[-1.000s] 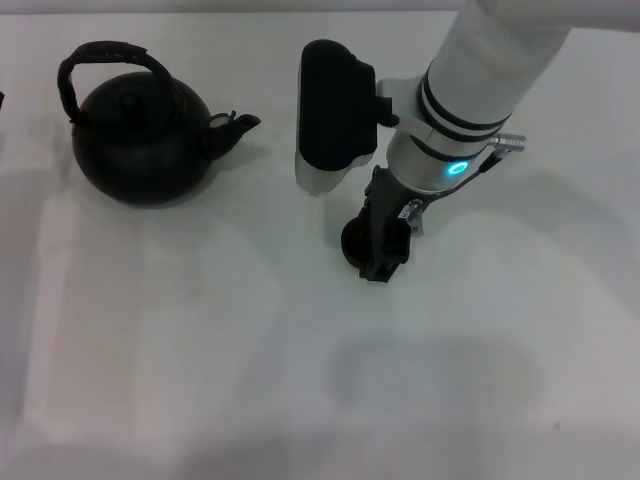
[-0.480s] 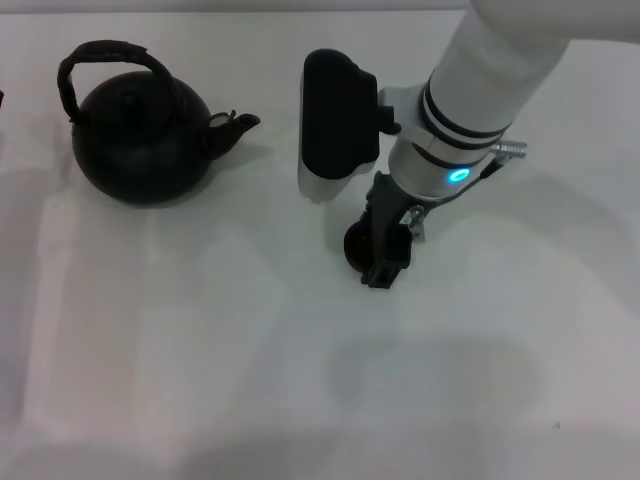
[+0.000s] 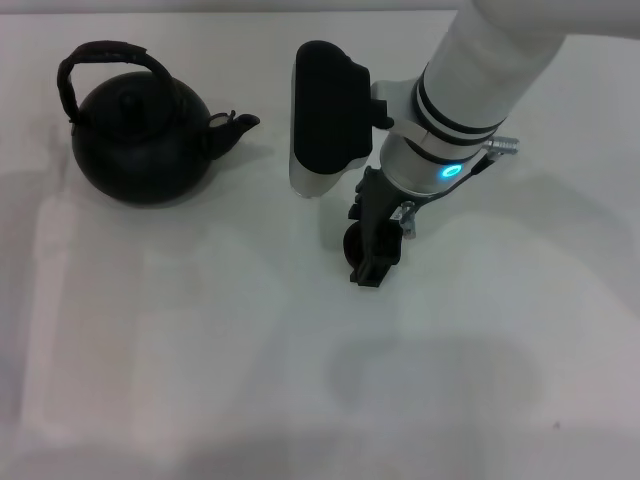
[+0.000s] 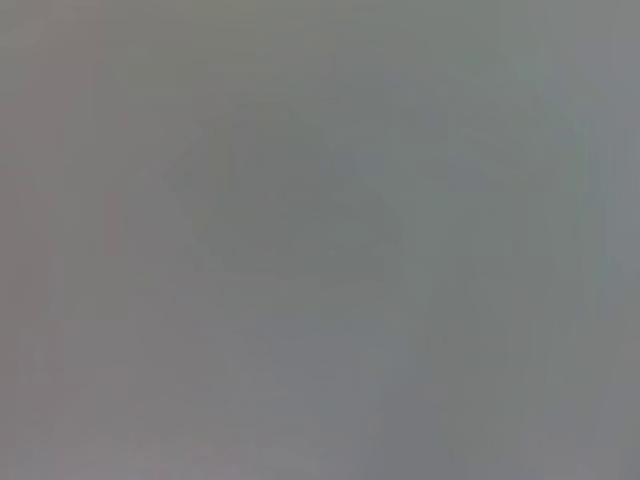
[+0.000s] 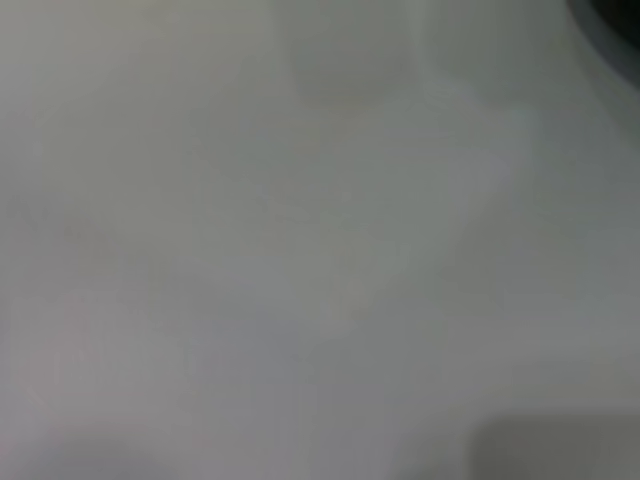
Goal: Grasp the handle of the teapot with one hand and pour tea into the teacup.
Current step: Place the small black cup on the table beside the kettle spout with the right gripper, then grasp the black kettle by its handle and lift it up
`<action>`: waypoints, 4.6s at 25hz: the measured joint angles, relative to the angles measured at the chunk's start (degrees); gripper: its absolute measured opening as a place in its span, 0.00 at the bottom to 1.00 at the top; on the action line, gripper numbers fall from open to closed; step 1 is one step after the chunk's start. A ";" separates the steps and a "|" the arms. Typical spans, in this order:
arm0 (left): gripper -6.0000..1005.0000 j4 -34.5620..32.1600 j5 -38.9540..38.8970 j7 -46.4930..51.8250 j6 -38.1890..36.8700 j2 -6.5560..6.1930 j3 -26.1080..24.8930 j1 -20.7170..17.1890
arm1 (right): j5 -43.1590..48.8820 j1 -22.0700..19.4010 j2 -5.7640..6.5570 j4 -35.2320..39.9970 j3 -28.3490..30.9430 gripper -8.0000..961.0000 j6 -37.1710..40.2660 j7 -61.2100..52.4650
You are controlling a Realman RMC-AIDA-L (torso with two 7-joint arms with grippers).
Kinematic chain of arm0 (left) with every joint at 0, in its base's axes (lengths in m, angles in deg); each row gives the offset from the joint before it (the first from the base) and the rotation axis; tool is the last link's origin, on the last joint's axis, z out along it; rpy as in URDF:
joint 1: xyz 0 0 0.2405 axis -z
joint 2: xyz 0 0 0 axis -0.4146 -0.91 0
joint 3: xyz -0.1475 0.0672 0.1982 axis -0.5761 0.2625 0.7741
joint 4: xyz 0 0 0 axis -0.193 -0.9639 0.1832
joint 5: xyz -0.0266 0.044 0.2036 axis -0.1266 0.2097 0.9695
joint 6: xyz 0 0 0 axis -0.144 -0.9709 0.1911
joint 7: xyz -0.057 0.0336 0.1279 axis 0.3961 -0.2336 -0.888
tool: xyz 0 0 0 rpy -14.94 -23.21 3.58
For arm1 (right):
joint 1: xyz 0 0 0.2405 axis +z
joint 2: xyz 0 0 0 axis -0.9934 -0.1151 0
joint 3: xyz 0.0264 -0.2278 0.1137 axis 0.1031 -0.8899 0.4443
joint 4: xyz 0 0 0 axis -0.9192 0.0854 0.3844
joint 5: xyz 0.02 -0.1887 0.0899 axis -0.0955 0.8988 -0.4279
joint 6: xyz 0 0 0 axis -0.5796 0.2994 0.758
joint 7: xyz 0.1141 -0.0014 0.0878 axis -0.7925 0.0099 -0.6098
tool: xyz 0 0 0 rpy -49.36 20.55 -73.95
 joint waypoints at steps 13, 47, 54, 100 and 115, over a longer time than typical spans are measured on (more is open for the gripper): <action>0.75 0.00 -0.01 0.00 -0.08 0.00 0.00 -0.16 | -1.27 -1.41 0.05 1.13 2.57 0.89 -1.86 0.49; 0.75 -2.07 -0.86 0.36 -2.88 0.00 -1.58 -0.27 | -79.09 -29.16 0.25 -19.42 52.51 0.89 -3.48 72.91; 0.75 -2.17 -0.46 0.34 -2.74 0.00 -1.19 -0.53 | -98.43 -28.83 0.02 -29.17 52.43 0.89 -0.22 95.35; 0.75 -7.62 5.19 -2.74 2.71 -0.09 14.78 -0.37 | -105.61 -26.35 0.05 -31.50 52.97 0.89 -9.39 102.31; 0.75 -8.95 7.39 -2.89 11.09 -0.09 14.31 3.49 | -107.04 -26.12 0.04 -31.84 52.98 0.89 -9.18 102.35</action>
